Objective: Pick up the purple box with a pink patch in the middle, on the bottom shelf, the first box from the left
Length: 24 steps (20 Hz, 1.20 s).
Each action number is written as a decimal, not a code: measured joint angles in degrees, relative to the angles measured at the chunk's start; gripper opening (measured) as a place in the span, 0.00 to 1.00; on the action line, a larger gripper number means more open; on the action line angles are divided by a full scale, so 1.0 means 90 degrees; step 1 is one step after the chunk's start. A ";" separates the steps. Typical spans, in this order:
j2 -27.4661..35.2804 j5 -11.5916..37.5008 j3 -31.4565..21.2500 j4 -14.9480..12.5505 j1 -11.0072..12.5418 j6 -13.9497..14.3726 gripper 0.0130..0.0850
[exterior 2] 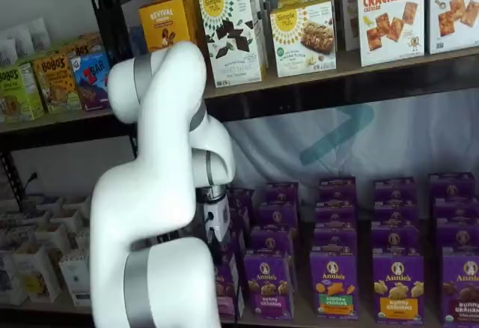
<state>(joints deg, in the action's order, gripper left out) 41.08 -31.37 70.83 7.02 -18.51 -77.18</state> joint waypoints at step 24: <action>0.0777 0.0447 0.0644 0.0548 0.0020 -0.0522 1.00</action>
<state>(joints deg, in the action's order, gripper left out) 48.08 -27.35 76.63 11.95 -18.33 -81.87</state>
